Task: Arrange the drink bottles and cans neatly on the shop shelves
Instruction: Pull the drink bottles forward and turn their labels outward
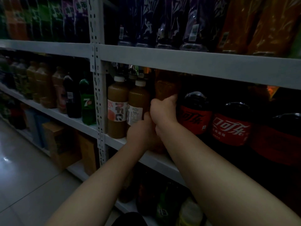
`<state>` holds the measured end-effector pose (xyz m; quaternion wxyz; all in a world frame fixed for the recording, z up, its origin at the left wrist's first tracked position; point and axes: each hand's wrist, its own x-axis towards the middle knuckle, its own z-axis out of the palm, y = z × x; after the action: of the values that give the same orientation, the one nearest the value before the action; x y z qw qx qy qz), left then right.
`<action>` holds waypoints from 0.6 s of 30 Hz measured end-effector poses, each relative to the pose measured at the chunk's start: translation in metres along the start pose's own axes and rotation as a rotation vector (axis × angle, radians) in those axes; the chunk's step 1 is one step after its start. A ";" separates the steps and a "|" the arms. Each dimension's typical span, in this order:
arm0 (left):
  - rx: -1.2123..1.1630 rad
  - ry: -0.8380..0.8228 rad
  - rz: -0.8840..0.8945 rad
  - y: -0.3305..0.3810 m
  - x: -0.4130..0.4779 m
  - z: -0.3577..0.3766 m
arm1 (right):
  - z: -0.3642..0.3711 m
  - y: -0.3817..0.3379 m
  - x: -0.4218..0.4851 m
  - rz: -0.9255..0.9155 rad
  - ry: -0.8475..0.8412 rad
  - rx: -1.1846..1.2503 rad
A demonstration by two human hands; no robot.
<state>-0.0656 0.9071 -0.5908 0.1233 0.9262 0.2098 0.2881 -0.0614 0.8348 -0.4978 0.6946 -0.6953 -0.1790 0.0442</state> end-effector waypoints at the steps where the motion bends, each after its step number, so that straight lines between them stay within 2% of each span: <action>1: 0.032 0.048 -0.038 0.004 -0.005 0.004 | 0.002 -0.002 0.003 0.036 0.017 0.022; 4: -0.044 0.112 -0.077 0.011 -0.019 0.025 | 0.003 -0.007 0.006 0.110 0.023 0.056; 9: -0.234 0.102 -0.113 0.003 -0.022 0.038 | 0.002 -0.012 0.001 0.127 -0.023 0.017; 13: -0.559 0.170 -0.030 -0.004 -0.024 0.031 | 0.001 -0.013 0.002 0.135 -0.010 -0.019; 18: -0.604 0.073 -0.047 -0.015 -0.025 0.025 | -0.004 -0.014 0.004 0.151 -0.007 0.000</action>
<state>-0.0742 0.9065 -0.6277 0.3922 0.8315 0.1403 0.3677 -0.0588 0.8318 -0.4827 0.6887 -0.7067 -0.1286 0.0987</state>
